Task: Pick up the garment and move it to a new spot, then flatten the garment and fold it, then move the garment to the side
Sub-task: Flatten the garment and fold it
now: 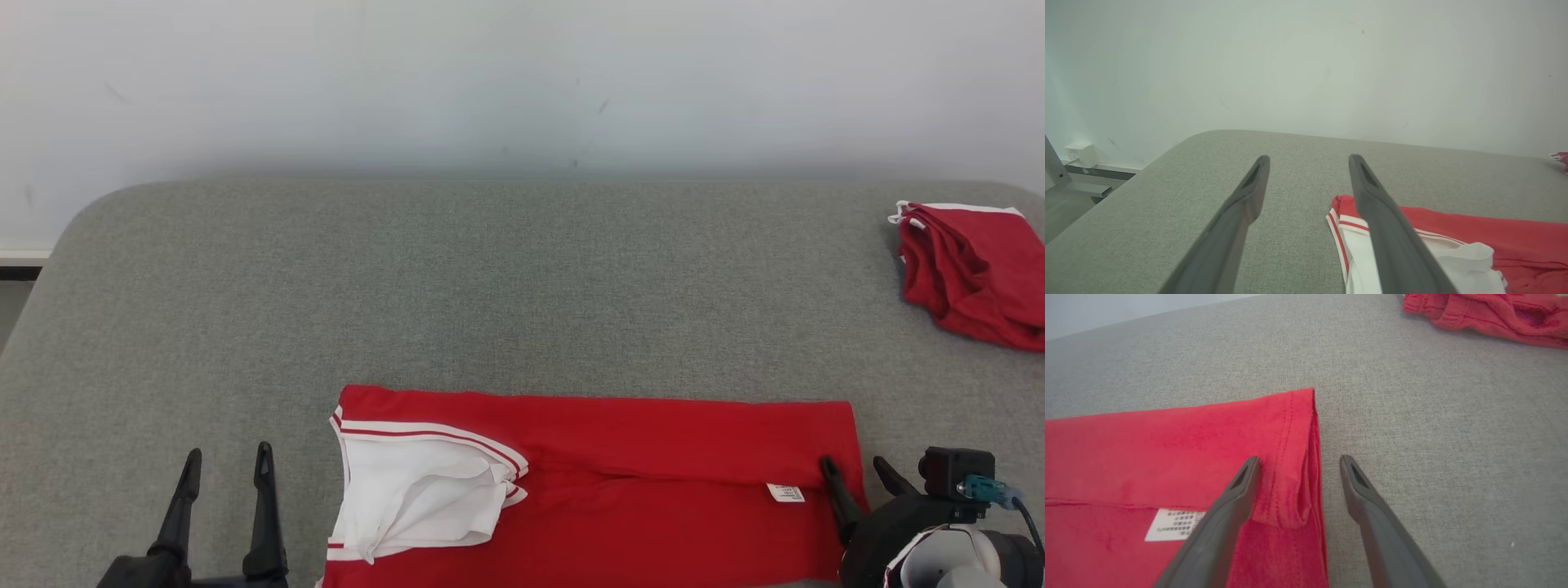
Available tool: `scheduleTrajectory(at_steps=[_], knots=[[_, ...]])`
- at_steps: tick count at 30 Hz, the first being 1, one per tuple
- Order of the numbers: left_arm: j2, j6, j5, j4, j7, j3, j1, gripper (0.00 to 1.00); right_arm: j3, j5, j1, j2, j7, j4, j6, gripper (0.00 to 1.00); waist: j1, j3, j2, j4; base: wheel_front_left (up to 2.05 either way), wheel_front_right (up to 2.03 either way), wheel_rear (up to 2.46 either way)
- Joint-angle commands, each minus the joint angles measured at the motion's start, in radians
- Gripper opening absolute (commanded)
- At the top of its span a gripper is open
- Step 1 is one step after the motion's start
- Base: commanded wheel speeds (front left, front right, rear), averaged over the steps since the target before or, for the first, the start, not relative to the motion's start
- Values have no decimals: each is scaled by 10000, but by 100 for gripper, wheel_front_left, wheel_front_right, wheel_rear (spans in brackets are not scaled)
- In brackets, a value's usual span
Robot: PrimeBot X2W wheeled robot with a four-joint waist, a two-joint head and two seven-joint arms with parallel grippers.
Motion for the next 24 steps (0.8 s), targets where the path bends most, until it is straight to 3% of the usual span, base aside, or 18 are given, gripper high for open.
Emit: scheduleTrajectory(at_steps=[1,7,8,9,15,24], knots=[[-108,-99,145,62,-27,96,160,100,-59,-147,-130,79,60,223,-25,100,0,-32,0,50,0,0,0],[-414,-423,499,204,-29,410,151,100,-142,-230,-405,363,450,1237,-25,100,0,-88,0,124,0,0,0],[-452,-450,550,240,-28,448,151,100,-106,-196,-443,407,554,1420,-25,37,0,-106,0,133,0,0,0],[-487,-496,602,269,-29,493,154,100,-77,-133,-466,469,595,1556,-25,0,0,-129,0,134,0,0,0],[-609,-688,810,448,-29,716,200,100,51,34,-734,313,375,1921,-27,0,0,-288,0,112,0,0,0],[-777,-860,1078,484,-29,1050,437,100,-187,345,-982,-1229,-208,2182,-28,0,0,-568,0,-43,0,0,0]])
